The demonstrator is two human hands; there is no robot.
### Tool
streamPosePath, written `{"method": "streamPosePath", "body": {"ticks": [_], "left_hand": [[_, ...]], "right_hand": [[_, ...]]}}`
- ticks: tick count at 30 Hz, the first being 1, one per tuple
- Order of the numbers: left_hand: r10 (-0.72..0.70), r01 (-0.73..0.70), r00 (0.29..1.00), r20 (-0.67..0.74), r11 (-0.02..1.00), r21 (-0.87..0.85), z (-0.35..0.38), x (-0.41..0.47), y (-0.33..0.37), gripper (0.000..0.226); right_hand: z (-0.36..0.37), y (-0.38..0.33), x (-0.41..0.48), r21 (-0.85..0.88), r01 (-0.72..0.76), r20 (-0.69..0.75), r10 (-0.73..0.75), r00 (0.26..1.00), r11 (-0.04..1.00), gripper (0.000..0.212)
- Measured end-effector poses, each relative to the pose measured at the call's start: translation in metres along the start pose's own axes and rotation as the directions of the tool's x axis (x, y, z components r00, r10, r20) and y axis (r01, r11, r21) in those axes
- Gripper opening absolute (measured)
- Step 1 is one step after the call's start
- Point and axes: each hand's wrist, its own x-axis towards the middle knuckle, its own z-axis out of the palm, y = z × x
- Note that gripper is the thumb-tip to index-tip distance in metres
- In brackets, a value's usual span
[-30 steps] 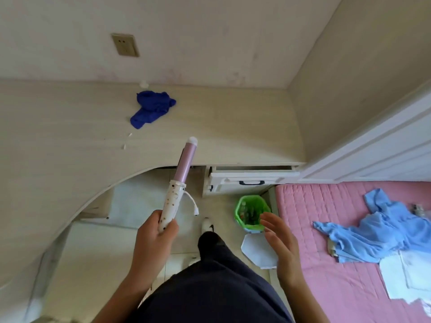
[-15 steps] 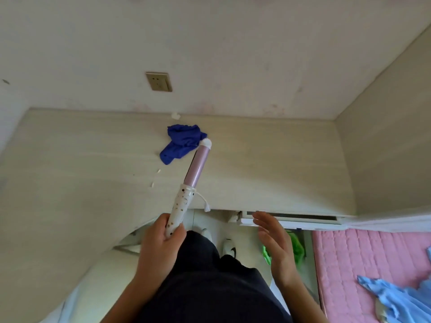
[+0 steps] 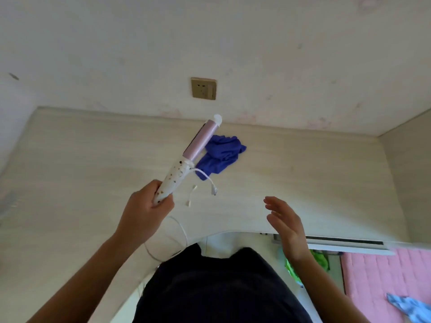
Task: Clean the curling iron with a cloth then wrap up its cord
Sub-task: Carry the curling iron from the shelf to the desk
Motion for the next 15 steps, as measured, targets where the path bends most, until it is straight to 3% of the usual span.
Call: {"method": "streamPosePath", "body": {"ticks": [8, 12, 15], "left_hand": [[0.065, -0.081, 0.996, 0.055, 0.926, 0.370, -0.047, 0.096, -0.111, 0.022], [0.076, -0.079, 0.997, 0.024, 0.906, 0.415, -0.022, 0.134, -0.180, 0.023], [0.105, -0.089, 0.994, -0.014, 0.905, 0.417, 0.006, 0.153, -0.225, 0.018]], "right_hand": [[0.102, 0.035, 0.107, -0.352, 0.089, 0.193, -0.021, 0.981, 0.932, 0.046], [0.124, 0.082, 0.161, -0.614, 0.285, 0.319, -0.098, 0.943, 0.736, 0.064], [0.136, 0.120, 0.189, -0.793, 0.366, 0.368, -0.097, 0.925, 0.488, 0.081]]}}
